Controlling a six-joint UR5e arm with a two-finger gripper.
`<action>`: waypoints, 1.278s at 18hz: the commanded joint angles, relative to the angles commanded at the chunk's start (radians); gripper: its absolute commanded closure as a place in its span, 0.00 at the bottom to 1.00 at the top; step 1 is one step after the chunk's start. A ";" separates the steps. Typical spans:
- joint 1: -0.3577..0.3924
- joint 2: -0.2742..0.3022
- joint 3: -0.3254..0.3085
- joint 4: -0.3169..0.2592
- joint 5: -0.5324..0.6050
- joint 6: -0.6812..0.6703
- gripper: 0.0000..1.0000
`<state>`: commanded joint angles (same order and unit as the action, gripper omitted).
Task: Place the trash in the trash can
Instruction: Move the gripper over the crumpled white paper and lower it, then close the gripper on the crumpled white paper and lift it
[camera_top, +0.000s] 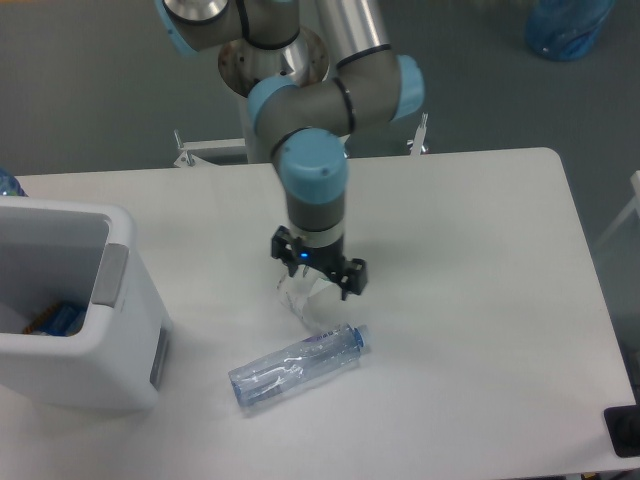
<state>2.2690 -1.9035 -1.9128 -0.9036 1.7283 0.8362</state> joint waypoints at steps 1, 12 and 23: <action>-0.017 -0.006 0.001 0.000 0.023 -0.005 0.00; -0.002 -0.009 0.046 -0.014 -0.091 0.003 1.00; 0.136 0.113 0.106 -0.093 -0.456 -0.044 1.00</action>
<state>2.4051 -1.7903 -1.8072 -0.9969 1.2724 0.7918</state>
